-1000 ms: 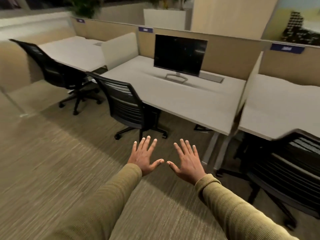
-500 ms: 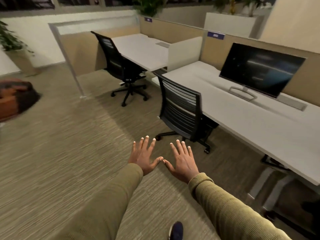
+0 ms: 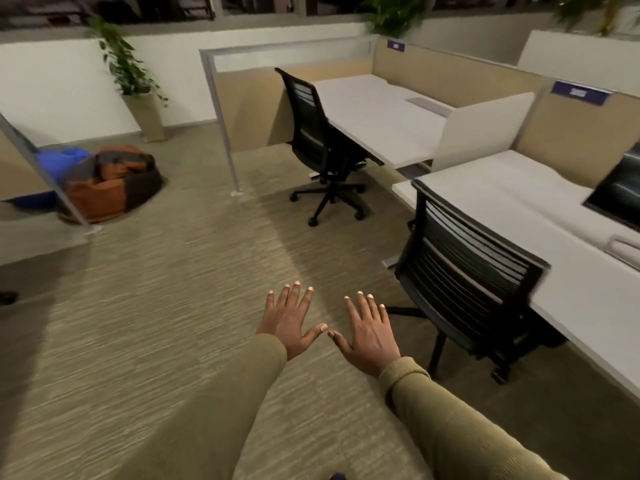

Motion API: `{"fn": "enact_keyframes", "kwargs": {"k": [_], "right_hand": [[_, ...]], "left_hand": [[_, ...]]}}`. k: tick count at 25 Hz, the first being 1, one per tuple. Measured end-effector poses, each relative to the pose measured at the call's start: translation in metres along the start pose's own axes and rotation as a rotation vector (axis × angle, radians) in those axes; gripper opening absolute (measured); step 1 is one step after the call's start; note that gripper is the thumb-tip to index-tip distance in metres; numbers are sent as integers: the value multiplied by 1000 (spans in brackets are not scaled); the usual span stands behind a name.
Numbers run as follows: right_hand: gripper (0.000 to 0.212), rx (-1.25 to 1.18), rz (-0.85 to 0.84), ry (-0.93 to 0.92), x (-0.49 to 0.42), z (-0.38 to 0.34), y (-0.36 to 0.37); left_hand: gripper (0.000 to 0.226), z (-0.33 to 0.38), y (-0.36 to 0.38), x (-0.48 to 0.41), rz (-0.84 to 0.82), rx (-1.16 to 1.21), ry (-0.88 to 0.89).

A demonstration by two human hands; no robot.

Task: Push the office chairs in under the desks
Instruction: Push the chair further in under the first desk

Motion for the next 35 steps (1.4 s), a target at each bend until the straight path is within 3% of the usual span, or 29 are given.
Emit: {"fn": "enact_keyframes", "kwargs": {"k": [10,24,35], "right_hand": [[93,11,21,-93,-237,-20,-21],[91,-21,89,88,-593,-5,-36],[91,-41,105,107,-853,97,-55]], "left_hand": [[94,-115,-40,-191,31,-8,-49],[95,-275,-96,-532,34,-8,93],[98,-310,-107,-812,22,-14,88]]}}
Point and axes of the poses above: each hand's wrist, its own x-axis away from the middle knuckle, its own y-axis out of the palm, z = x × y, the point moved 6 cm from there along -x, towards the middle knuckle, and after that the axes turned 6 degrees about -y, right-handed, at the moved point
